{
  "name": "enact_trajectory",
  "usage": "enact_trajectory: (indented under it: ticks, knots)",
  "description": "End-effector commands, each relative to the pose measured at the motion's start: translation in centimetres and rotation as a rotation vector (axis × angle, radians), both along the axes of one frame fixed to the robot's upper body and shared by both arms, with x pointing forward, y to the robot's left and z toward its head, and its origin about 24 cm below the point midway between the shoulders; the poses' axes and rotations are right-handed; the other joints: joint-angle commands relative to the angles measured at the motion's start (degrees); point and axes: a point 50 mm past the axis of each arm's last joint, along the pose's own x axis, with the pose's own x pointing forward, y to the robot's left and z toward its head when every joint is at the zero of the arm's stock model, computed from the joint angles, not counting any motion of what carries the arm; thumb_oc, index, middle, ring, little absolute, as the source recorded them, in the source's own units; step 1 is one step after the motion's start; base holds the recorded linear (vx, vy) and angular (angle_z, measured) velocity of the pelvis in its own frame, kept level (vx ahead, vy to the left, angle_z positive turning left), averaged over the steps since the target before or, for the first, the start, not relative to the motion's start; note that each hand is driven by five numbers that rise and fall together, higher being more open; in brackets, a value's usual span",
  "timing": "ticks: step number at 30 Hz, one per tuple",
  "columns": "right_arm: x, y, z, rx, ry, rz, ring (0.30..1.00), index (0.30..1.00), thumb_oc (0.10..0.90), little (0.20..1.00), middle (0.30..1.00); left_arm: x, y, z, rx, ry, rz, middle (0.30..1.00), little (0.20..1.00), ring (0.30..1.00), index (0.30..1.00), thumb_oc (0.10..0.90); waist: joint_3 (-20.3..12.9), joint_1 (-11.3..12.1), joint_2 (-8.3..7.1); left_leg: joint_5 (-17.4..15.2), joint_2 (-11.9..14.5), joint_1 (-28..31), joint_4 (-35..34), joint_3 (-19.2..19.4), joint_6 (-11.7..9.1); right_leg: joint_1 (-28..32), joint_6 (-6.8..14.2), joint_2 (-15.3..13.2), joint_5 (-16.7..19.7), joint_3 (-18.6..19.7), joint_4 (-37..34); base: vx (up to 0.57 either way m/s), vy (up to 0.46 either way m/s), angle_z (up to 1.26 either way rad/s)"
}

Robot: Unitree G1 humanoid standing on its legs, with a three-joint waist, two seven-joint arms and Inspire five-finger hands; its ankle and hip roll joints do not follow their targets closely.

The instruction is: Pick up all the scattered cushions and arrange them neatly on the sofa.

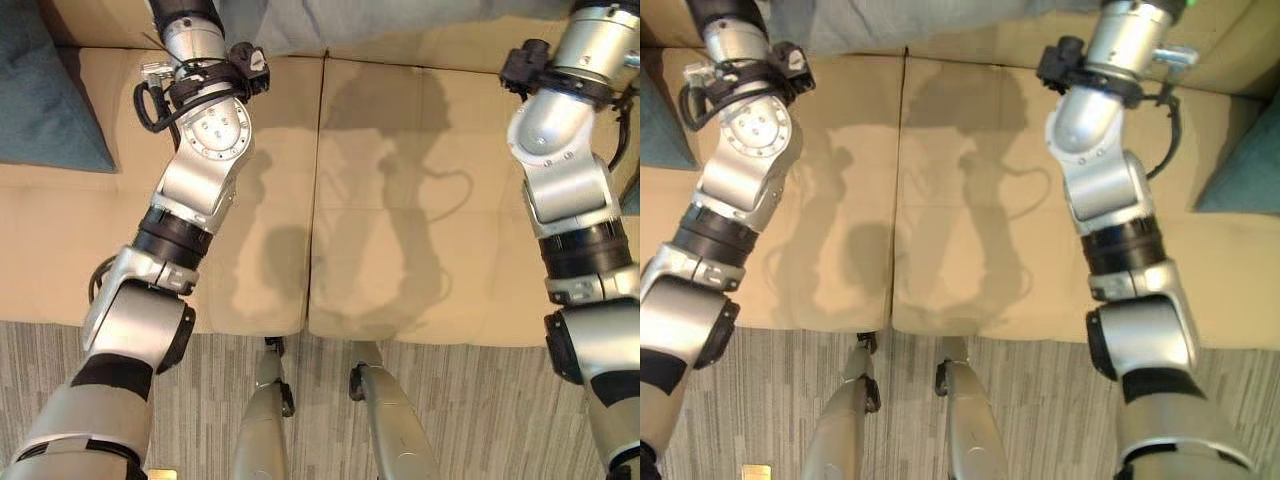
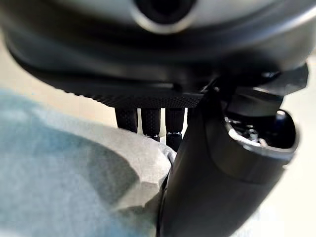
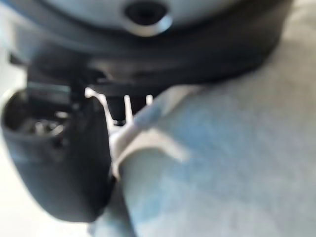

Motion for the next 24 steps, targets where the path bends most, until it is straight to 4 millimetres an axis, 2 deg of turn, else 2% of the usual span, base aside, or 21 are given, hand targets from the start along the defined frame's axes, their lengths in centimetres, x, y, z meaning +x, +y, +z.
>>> enact_trajectory:
  ticks: [1, 4, 9, 15, 17, 19, 21, 24]
  knots:
    - [-0.4, 4.6, 0.5, -0.022, -0.059, 0.182, 0.3, 0.3, 0.4, 0.3, 0.3, -3.7, -7.6, 4.6, 0.215, -0.252, -0.27, 0.3, 0.3, 0.3, 0.3, 0.4, -11.3, 1.3, -1.09, -4.4, 0.7, 0.8, -0.7, 1.0, -2.7, 0.7, 8.2, -1.5, -7.7, 1.1, 0.4, 0.0, 0.0, 0.0]
    - [1.2, 4.4, -0.1, 0.025, 0.026, 0.157, 0.3, 0.3, 0.4, 0.3, 0.3, -2.9, -7.7, 5.4, 0.218, -0.212, -0.253, 0.3, 0.3, 0.3, 0.3, 0.4, -10.2, 1.2, -0.56, -4.1, 0.8, 0.1, -0.7, 1.1, -2.8, 0.0, 8.1, -1.4, -7.4, 1.3, 0.5, 0.0, 0.0, 0.0]
    - [2.6, 4.4, -1.8, 0.036, 0.138, 0.134, 0.3, 0.3, 0.4, 0.3, 0.3, -2.1, -7.4, 5.0, 0.248, -0.157, -0.239, 0.3, 0.3, 0.3, 0.3, 0.4, -8.5, 1.0, 0.67, -3.7, 1.1, -1.3, -0.7, 1.4, -2.9, -1.7, 8.2, -1.4, -7.1, 1.4, 0.7, -0.01, 0.001, -0.01]
    - [3.9, 3.3, -4.1, 0.05, 0.25, 0.089, 0.3, 0.3, 0.4, 0.3, 0.3, -0.7, -8.1, 1.7, 0.18, -0.034, -0.314, 0.3, 0.3, 0.3, 0.3, 0.4, -6.7, 0.1, 1.46, -3.3, 0.9, -2.5, -0.7, 2.1, -3.1, -3.2, 8.2, -1.6, -6.8, 1.6, 0.8, -0.03, 0.001, 0.01]
    - [4.1, 2.7, -5.1, 0.067, 0.274, 0.074, 0.3, 0.3, 0.4, 0.3, 0.3, -0.4, -8.5, 0.0, 0.161, 0.008, -0.342, 0.3, 0.3, 0.3, 0.3, 0.4, -6.2, -0.2, 1.56, -3.4, 0.9, -2.5, -0.7, 2.3, -3.1, -3.4, 8.1, -1.7, -6.6, 1.6, 0.8, 0.0, 0.0, 0.0]
    - [4.1, 2.5, -5.5, 0.08, 0.283, 0.072, 0.3, 0.3, 0.4, 0.3, 0.3, -0.3, -8.5, -0.7, 0.147, 0.025, -0.344, 0.3, 0.3, 0.3, 0.3, 0.4, -6.1, -0.2, 1.56, -3.5, 0.9, -2.5, -0.7, 2.4, -3.1, -3.5, 8.1, -1.7, -6.6, 1.7, 0.8, -0.01, -0.009, -0.04]
    - [4.3, 2.2, -6.9, 0.099, 0.312, 0.066, 0.3, 0.3, 0.4, 0.3, 0.3, 0.1, -8.3, -2.2, 0.125, 0.068, -0.338, 0.3, 0.3, 0.3, 0.3, 0.4, -5.6, -0.4, 1.62, -3.7, 0.8, -2.4, -0.7, 2.5, -3.1, -3.6, 8.1, -1.7, -6.7, 1.8, 0.8, -0.02, -0.004, -0.06]
    - [4.4, 2.0, -7.8, 0.101, 0.339, 0.063, 0.3, 0.3, 0.4, 0.3, 0.3, 0.4, -7.9, -3.0, 0.124, 0.09, -0.319, 0.3, 0.3, 0.3, 0.3, 0.4, -5.5, -0.5, 1.67, -3.8, 0.8, -2.5, -0.7, 2.6, -3.1, -3.7, 8.1, -1.8, -6.6, 1.9, 0.7, -0.02, -0.008, -0.07]
